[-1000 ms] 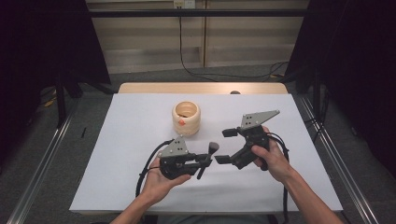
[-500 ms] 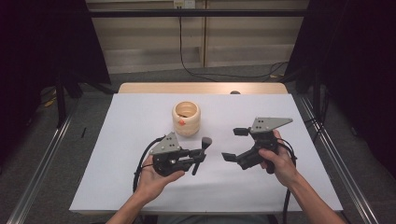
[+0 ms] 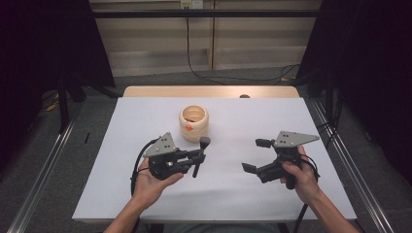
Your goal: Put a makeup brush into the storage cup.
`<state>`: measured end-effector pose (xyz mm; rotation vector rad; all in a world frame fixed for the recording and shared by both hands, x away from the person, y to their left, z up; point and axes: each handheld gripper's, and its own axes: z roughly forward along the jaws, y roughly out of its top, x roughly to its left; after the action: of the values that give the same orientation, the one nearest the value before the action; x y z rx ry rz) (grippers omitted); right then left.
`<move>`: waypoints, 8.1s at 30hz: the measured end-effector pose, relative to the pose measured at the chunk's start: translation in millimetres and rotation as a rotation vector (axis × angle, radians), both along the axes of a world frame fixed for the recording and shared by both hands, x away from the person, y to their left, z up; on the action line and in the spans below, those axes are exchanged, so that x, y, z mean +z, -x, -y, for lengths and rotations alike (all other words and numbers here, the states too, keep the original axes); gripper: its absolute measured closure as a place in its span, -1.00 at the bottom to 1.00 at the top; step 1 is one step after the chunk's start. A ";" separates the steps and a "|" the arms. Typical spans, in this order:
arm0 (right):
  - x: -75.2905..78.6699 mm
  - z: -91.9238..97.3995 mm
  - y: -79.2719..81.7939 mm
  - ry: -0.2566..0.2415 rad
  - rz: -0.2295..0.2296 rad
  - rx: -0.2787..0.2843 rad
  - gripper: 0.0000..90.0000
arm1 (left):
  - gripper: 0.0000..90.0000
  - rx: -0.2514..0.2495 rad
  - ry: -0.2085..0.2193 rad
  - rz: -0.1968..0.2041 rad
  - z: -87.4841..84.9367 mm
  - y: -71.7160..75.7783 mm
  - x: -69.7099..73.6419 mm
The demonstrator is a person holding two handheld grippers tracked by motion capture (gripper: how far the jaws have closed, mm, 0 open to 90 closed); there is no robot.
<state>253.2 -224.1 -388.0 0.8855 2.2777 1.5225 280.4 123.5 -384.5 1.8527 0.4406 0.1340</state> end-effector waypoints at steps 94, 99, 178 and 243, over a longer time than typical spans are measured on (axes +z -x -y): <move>-62.2 61.1 58.1 -0.111 0.137 -0.317 -1.00 | 0.74 0.263 0.069 0.071 10.7 -138.0 25.1; -62.4 60.7 58.2 -0.110 0.133 -0.317 -1.00 | 0.74 0.270 0.065 0.062 16.8 -144.9 16.6; -66.0 62.2 53.6 -0.106 0.118 -0.302 -1.00 | -0.77 0.408 0.046 -0.002 11.5 -159.0 -35.6; -62.7 64.3 56.5 -0.109 0.137 -0.333 -1.00 | -0.94 0.428 0.034 0.121 -48.9 -49.4 -22.0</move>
<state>196.7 -288.4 -450.7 1.0899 1.8566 1.5136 329.8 172.4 -406.5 1.6834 0.7444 0.5221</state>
